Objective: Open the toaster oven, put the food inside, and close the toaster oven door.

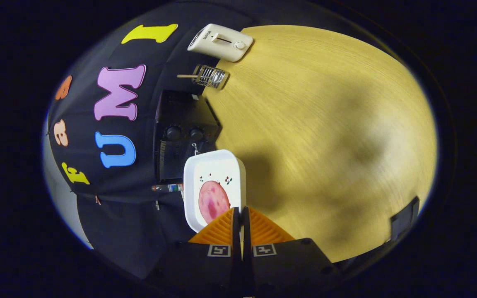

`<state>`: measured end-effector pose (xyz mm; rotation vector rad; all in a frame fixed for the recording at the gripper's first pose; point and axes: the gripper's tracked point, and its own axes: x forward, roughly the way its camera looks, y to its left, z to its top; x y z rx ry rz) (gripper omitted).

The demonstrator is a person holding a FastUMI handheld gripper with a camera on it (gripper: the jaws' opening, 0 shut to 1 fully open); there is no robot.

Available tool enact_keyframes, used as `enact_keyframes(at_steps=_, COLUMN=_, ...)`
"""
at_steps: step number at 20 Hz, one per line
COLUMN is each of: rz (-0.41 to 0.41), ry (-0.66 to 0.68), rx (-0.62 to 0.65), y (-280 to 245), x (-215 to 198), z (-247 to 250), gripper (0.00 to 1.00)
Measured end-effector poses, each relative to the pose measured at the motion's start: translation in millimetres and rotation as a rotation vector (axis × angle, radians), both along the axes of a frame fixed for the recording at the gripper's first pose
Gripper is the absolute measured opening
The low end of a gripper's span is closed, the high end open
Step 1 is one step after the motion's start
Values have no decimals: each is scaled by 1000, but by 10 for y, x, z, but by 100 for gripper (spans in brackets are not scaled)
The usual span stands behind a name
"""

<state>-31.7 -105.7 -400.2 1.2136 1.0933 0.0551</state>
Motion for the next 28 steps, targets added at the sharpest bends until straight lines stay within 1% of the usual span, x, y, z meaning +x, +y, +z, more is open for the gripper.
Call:
enact_keyframes(at_steps=4, rz=-64, ry=11, rx=35, y=687, x=32, z=214, gripper=5)
enact_keyframes(at_steps=6, rz=-81, ry=14, rx=44, y=1043, x=61, z=292, gripper=5)
enact_keyframes(at_steps=8, rz=-112, ry=10, rx=43, y=1311, x=152, z=329, gripper=5)
enact_keyframes(at_steps=13, rz=-244, ry=14, rx=36, y=1779, x=520, z=331, gripper=5)
enact_keyframes(at_steps=18, rz=-413, ry=43, rx=10, y=2028, x=1062, z=199, gripper=5)
enact_keyframes(at_steps=20, rz=-460, ry=51, rx=-22, y=2086, x=1272, z=91, gripper=5)
enact_keyframes(at_steps=23, rz=-546, ry=59, rx=-55, y=2088, x=1574, z=-92, gripper=5)
enact_keyframes(at_steps=28, rz=-726, ry=82, rx=-109, y=1939, x=2000, z=-434, gripper=5)
